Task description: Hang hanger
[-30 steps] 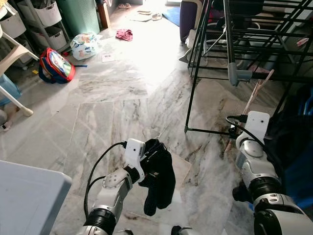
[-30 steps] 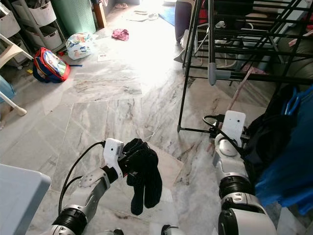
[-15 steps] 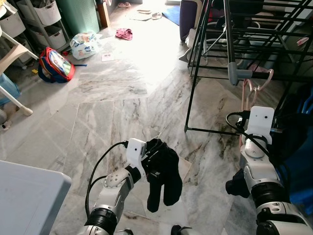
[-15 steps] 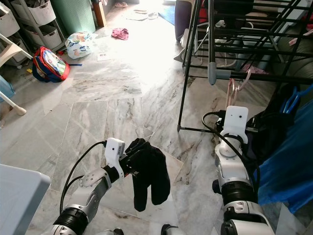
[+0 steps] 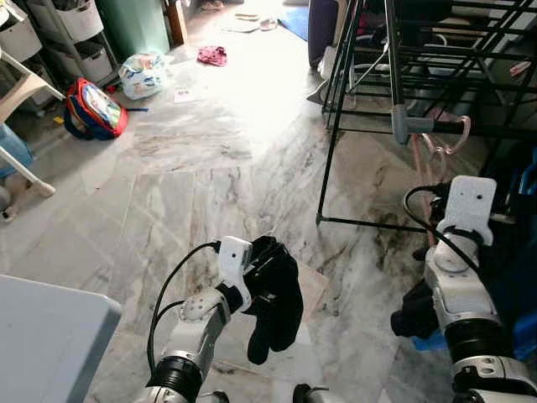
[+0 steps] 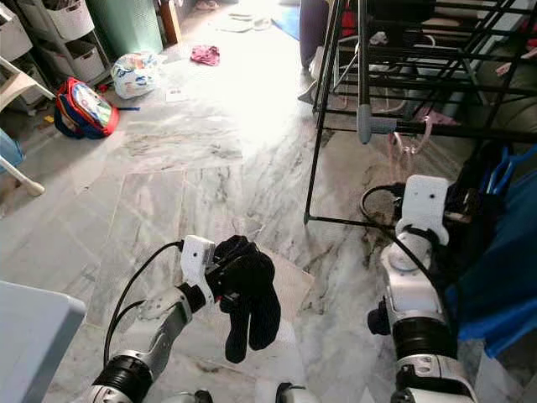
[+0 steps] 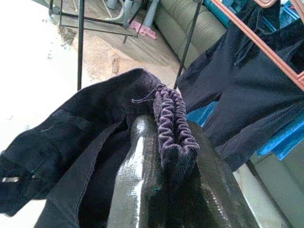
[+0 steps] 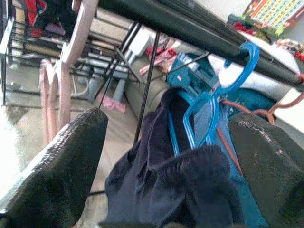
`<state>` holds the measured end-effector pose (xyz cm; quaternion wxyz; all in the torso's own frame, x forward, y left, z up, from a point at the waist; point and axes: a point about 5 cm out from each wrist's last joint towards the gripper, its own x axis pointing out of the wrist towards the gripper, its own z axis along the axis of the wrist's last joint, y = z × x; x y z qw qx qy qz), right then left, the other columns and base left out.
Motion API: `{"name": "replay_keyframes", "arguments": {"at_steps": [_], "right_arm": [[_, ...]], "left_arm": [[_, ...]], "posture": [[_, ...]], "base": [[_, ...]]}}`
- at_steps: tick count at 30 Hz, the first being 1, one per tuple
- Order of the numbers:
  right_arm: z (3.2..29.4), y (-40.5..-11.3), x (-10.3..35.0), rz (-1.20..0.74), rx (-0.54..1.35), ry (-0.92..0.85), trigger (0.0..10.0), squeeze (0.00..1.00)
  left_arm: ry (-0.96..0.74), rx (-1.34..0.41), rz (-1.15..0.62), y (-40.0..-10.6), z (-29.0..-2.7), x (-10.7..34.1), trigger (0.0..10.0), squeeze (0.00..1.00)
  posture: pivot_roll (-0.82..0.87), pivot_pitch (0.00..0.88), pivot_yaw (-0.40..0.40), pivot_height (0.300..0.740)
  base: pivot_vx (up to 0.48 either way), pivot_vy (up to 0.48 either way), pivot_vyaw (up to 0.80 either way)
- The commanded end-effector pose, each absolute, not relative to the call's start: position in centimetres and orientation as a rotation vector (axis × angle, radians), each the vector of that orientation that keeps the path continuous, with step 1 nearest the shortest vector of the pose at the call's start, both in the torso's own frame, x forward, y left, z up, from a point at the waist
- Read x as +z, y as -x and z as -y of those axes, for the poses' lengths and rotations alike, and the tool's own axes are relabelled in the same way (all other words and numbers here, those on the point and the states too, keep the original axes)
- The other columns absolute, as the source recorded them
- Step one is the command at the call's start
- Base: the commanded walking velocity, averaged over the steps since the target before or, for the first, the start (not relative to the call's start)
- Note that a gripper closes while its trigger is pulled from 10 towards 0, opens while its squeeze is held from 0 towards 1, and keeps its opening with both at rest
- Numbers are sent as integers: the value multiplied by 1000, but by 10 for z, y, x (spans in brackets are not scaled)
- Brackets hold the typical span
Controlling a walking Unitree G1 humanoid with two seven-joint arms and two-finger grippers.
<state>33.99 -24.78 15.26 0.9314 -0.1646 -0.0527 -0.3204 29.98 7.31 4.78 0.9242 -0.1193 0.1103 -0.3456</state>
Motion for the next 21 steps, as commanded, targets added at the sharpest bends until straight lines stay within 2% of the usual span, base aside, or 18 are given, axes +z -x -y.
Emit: {"name": "replay_keyframes", "arguments": {"at_steps": [1,6,13,21], "right_arm": [[244,-342,162,151,-642,355,10000,0],[232,-346,164,165,-580,358,10000,0],[224,-352,151,82,-488,313,10000,0],[236,-354,139,-26,-477,324,10000,0]], "left_arm": [[239,-714,-210,-300,-72,51,10000,0],[237,-713,-211,-300,-72,51,10000,0],[234,-711,-216,-299,-71,50,10000,0],[227,-711,-228,-299,-71,49,10000,0]], "posture": [[-36,186,5,740],[-32,185,3,740],[-31,187,1,740],[-27,186,0,740]], "base": [[0,0,0],[0,0,0],[0,0,0],[0,0,0]]}}
